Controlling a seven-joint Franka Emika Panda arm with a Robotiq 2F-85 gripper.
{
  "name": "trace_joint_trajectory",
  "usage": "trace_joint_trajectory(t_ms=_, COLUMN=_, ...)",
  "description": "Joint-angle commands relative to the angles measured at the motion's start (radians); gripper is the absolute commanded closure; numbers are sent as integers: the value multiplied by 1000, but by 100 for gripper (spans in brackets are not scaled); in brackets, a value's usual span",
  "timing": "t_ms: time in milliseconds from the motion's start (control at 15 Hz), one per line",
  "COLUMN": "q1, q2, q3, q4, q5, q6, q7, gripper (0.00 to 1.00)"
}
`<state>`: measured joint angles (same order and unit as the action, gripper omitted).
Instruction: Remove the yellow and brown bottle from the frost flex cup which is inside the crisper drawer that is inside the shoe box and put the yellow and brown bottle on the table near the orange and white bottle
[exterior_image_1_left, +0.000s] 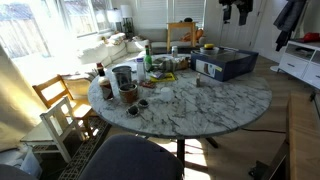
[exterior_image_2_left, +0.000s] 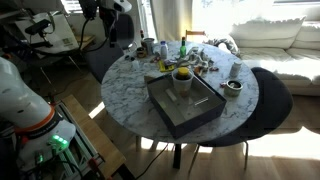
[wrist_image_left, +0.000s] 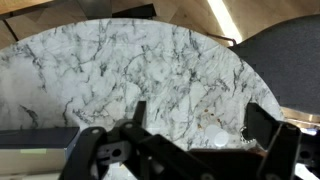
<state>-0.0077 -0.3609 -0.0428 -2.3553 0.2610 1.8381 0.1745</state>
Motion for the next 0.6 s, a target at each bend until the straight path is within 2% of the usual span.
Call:
trace_joint_trajectory(t_ms=0, q1=-24, q2=5, q3=4, q4=6, q5=-4, q6=41, q7=-2, gripper=0)
trace_joint_trajectory(t_ms=533, q1=-157, q2=50, q3=-71, q4=34, q5=-53, q6=282, q7=59, gripper=0)
